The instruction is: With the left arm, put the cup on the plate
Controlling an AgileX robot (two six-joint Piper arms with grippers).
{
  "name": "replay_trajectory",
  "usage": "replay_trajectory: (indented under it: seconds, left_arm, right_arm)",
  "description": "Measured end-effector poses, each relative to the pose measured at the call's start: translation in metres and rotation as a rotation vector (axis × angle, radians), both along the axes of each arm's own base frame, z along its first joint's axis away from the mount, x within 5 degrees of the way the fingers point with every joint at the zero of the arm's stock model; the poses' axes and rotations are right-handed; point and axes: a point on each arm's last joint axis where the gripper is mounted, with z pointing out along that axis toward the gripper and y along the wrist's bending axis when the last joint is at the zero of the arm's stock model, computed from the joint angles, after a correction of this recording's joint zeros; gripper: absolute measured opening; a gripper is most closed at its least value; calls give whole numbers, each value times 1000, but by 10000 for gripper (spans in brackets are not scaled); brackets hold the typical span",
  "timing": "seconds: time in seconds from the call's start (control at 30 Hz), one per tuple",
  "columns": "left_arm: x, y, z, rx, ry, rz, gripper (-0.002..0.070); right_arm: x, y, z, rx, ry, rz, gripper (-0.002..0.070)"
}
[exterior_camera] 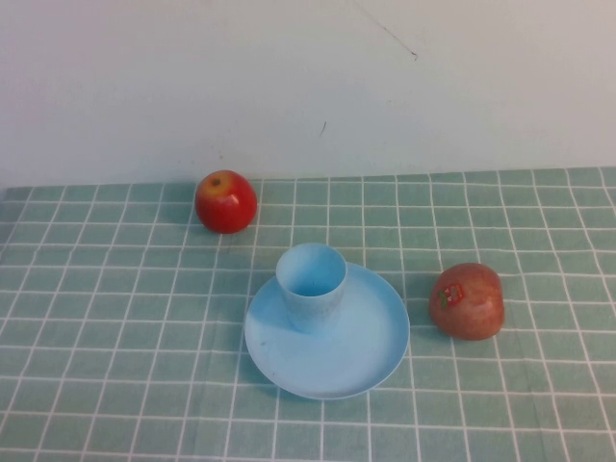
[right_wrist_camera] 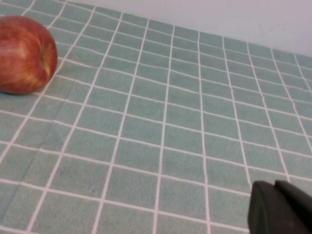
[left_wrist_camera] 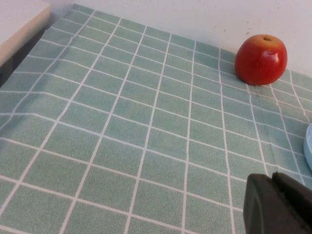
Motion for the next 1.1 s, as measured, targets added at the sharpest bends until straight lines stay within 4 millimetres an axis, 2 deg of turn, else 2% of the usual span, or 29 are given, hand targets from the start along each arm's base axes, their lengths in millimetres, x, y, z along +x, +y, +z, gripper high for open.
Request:
replay_trajectory:
  seconds: [0.5,0.83,1.1]
  left_arm:
    - [0,0,0,-1,0,0,-1]
    - [0,1,0,202,-3,-48,-1]
    - [0,1,0,245,-4,-62,-1]
  right_arm:
    - [0,0,0,0,0,0,-2]
    - [0,0,0,0,0,0,-2]
    - [0,0,0,0,0,0,-2]
